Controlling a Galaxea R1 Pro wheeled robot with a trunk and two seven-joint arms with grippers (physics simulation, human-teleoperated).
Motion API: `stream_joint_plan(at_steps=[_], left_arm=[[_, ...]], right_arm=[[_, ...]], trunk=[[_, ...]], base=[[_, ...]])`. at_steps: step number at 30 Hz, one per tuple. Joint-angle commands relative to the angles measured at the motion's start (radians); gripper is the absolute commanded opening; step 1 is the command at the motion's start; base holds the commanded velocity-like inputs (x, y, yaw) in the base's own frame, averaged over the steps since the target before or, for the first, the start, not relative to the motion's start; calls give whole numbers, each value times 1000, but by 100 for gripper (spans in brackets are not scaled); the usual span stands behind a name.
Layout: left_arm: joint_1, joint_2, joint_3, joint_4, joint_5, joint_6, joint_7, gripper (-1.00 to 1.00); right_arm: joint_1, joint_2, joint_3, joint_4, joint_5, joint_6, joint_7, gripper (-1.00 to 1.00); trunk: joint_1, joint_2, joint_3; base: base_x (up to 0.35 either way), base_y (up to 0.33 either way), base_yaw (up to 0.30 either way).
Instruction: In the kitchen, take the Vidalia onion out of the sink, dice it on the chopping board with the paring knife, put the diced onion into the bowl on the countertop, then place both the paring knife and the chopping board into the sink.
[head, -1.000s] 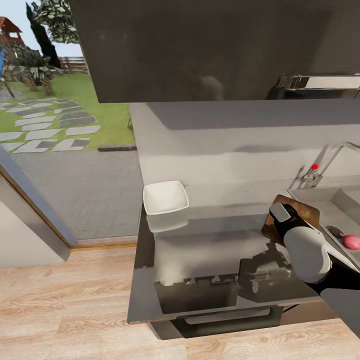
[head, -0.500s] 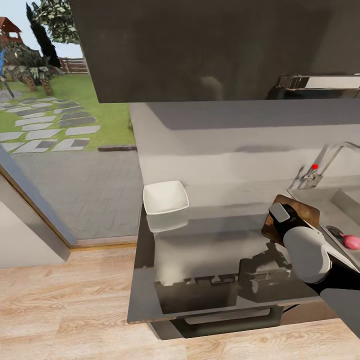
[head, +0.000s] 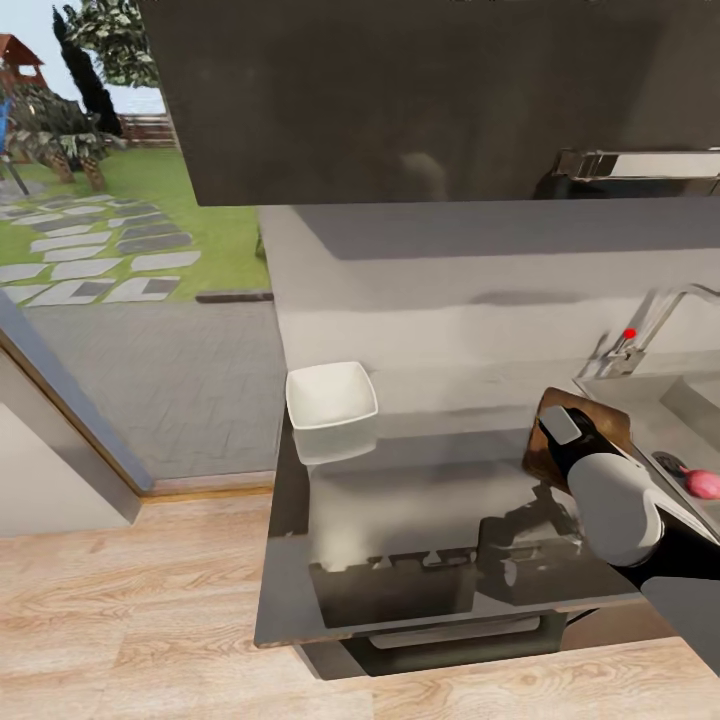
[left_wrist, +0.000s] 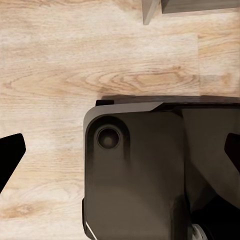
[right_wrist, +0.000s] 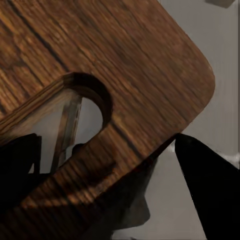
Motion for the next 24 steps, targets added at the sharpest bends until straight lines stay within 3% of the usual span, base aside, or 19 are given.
stream_joint_plan(at_steps=[1, 14, 20, 24], left_arm=[[0, 0, 0, 0, 1, -3, -1, 100], [0, 1, 3, 16, -1, -3, 1, 100], [0, 2, 3, 17, -4, -3, 1, 100], [0, 7, 7, 13, -5, -3, 1, 100]], right_arm=[[0, -1, -6, 6, -13, 12, -4, -100], [0, -5, -5, -1, -8, 18, 1, -100], [0, -5, -5, -3, 76, 14, 4, -100], [0, -4, -4, -2, 98, 13, 5, -100]], trunk=[[1, -1, -2], [1, -1, -2], [1, -1, -2], [1, -1, 1]], base=[[0, 0, 0], [0, 0, 0], [0, 0, 0], [0, 0, -34]])
